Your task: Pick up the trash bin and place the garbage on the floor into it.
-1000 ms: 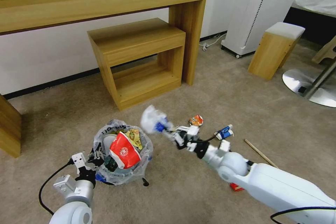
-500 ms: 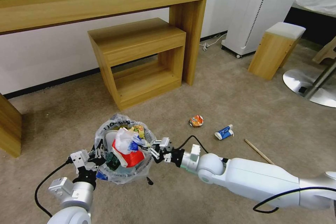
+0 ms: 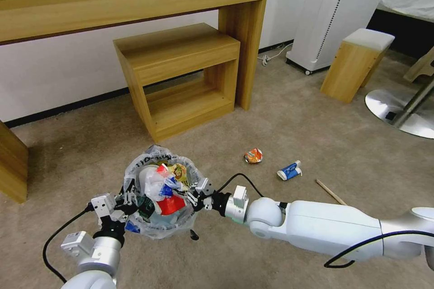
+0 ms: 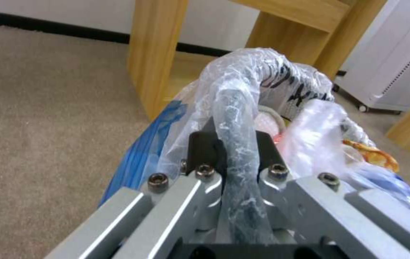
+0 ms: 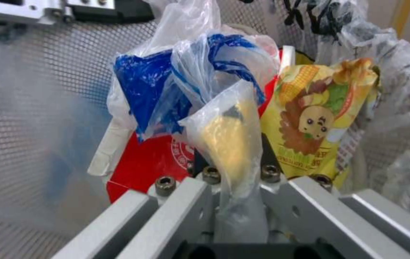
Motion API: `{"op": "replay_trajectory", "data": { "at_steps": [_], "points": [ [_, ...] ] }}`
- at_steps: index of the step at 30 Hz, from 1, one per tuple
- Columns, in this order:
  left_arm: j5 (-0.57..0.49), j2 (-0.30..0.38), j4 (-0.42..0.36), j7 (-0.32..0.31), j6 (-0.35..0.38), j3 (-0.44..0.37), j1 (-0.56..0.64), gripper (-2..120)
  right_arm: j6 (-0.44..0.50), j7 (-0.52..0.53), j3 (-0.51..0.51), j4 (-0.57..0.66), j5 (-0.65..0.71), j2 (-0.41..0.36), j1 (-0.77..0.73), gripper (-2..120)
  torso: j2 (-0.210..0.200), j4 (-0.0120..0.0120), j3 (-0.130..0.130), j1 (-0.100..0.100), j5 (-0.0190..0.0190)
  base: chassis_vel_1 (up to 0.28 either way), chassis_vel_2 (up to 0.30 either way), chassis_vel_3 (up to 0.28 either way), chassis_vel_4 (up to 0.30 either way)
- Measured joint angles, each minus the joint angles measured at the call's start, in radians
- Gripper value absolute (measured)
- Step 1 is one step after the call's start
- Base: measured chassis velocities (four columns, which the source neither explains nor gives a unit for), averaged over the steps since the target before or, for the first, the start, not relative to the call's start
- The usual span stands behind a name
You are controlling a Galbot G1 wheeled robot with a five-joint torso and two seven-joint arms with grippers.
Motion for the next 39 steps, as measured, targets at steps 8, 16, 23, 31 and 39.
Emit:
{"op": "replay_trajectory", "data": {
  "at_steps": [8,16,23,31,39],
  "points": [
    [0.007,-0.003,-0.01,0.004,-0.002,0.006,0.011,3,-0.058,0.088,-0.014,0.018,-0.006,0.01,0.007,0,0.0,0.0001,0.0,0.0,0.0,0.0,0.0,0.0,0.0],
    [-0.002,0.002,-0.01,0.002,-0.002,-0.012,0.011,3,-0.075,0.122,-0.024,0.042,-0.033,0.004,-0.002,13,0.0,0.0001,0.0,0.0,0.0002,0.0,0.0,0.0,0.0],
    [-0.007,-0.002,0.023,-0.001,-0.005,-0.016,0.001,3,-0.065,0.109,-0.007,0.071,-0.043,-0.019,-0.013,37,0.0,0.0,0.0,0.0,0.0,0.0,0.0,0.0,0.0],
    [-0.008,-0.009,0.031,-0.005,-0.005,-0.026,0.004,3,-0.059,0.089,0.006,0.089,-0.056,-0.036,-0.02,68,0.0,0.0,0.0,0.0,0.0,0.0,0.0,0.0,0.0],
    [-0.007,-0.02,0.018,-0.005,-0.005,-0.026,0.01,3,-0.058,0.089,0.003,0.111,-0.063,-0.044,-0.019,96,0.0,0.0001,0.0,0.0,0.0001,0.0,0.0,0.0,0.0]
  ]
}}
